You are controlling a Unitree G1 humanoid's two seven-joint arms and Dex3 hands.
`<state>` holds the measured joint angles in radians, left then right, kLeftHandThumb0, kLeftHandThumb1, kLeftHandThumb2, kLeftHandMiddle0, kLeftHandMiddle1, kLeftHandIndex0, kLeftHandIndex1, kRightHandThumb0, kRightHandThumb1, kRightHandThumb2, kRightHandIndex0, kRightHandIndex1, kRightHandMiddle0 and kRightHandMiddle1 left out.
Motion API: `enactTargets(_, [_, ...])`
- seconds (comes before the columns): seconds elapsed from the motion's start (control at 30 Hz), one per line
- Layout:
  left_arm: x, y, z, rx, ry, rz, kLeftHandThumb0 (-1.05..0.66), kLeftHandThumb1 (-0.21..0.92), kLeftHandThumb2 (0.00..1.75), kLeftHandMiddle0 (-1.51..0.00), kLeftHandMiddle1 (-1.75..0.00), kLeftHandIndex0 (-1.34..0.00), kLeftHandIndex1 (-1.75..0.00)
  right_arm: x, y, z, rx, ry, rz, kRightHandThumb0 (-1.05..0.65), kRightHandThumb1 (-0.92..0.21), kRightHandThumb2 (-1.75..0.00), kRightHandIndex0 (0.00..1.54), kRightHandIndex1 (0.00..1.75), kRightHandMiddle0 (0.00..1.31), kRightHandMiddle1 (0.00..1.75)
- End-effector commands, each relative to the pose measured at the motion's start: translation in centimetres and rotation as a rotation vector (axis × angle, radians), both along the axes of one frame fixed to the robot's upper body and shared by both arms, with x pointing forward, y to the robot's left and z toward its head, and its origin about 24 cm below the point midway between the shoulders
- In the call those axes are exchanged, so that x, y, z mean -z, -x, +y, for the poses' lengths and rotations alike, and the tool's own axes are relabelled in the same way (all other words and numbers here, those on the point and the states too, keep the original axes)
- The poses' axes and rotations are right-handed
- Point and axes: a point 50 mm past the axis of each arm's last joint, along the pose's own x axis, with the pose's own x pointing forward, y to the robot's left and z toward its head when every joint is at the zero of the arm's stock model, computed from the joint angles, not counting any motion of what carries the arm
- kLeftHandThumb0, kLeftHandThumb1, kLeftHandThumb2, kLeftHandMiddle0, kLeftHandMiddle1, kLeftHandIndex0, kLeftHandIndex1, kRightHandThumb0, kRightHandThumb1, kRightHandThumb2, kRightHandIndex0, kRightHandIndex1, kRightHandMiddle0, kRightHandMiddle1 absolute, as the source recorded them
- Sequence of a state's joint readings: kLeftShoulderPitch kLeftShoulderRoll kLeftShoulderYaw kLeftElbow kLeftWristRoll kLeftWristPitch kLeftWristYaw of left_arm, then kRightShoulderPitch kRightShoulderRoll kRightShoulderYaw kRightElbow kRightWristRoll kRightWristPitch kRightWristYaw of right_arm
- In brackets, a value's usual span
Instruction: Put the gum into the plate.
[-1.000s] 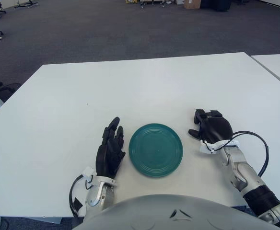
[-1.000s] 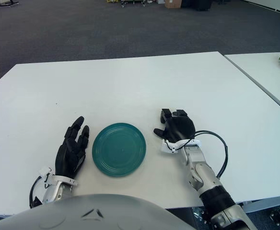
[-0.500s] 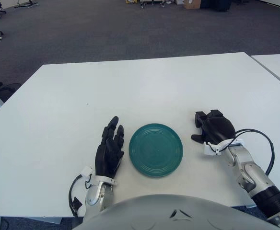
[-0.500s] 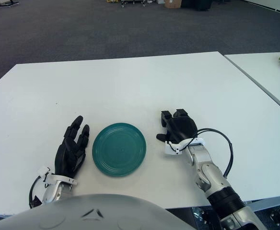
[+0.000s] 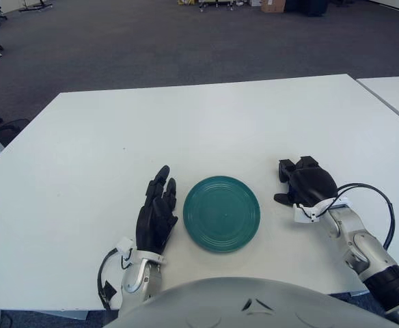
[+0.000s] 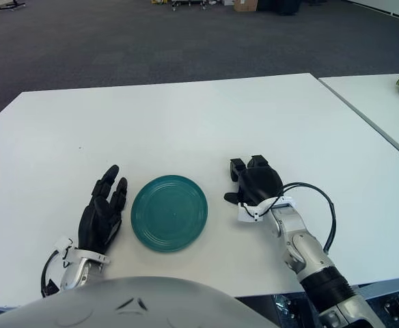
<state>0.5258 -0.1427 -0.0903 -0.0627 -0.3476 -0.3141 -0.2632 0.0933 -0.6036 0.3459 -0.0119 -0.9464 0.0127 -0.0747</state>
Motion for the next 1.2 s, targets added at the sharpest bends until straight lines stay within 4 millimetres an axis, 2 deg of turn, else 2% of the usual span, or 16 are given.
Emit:
enactTargets(0.0, [0.8, 0.3, 0.2, 0.007, 0.008, 0.044, -1.05, 0.92, 0.89, -0.03, 0.0, 0.0, -0.38, 1.5, 0.8, -0.4, 0.001, 0.008, 0.094, -0.67, -0.88, -0.3, 0.22, 0.79, 0.04, 1.36])
enactTargets(0.03, [0.8, 0.3, 0.3, 0.008, 0.007, 0.043, -1.05, 0.92, 0.88, -0.03, 0.0, 0.0, -0.37, 1.6, 0.8, -0.4, -0.004, 0.0, 0.094, -0.71, -0.89, -0.31, 0.21, 0.67, 0.03, 1.22])
enactTargets(0.13, [0.9, 0.2, 0.6, 0.014, -0.007, 0.042, -1.05, 0.92, 0.86, -0.02, 0.0, 0.0, -0.35, 1.1, 0.8, -0.4, -0.01, -0.019, 0.089, -0.77, -0.91, -0.34, 0.25, 0.38, 0.01, 0.98])
enactTargets(0.23, [0.9, 0.1, 0.7, 0.021, -0.009, 0.041, -1.05, 0.92, 0.84, -0.01, 0.0, 0.0, -0.33, -0.5, 0.6, -0.5, -0.021, -0.029, 0.08, -0.85, -0.92, -0.44, 0.25, 0.21, 0.0, 0.78])
enactTargets(0.37, [0.9, 0.0, 0.8, 0.024, -0.011, 0.043, -1.05, 0.92, 0.82, 0.0, 0.0, 0.0, -0.31, -1.7, 0.4, -0.5, -0.039, -0.026, 0.086, -0.92, -0.92, -0.55, 0.23, 0.1, 0.0, 0.59])
enactTargets(0.67, [0.9, -0.1, 0.8, 0.015, 0.017, 0.056, -1.05, 0.92, 0.8, 0.0, 0.0, 0.0, -0.3, -3.2, 0.4, -1.0, -0.102, -0.012, 0.124, -1.04, -0.92, -0.73, 0.16, 0.01, 0.0, 0.3])
enactTargets(0.97, [0.7, -0.3, 0.8, -0.006, -0.004, 0.061, -1.05, 0.92, 0.79, 0.0, 0.0, 0.0, -0.27, -3.8, 0.6, -1.4, -0.207, 0.037, 0.138, -1.05, -0.92, -0.8, 0.12, 0.0, 0.0, 0.12])
enactTargets(1.17, [0.4, -0.3, 0.7, -0.025, -0.027, 0.063, -1.05, 0.92, 0.77, 0.0, 0.0, 0.0, -0.27, -4.2, 0.7, -1.6, -0.253, 0.057, 0.153, -1.05, -0.92, -0.84, 0.1, 0.0, 0.0, 0.08])
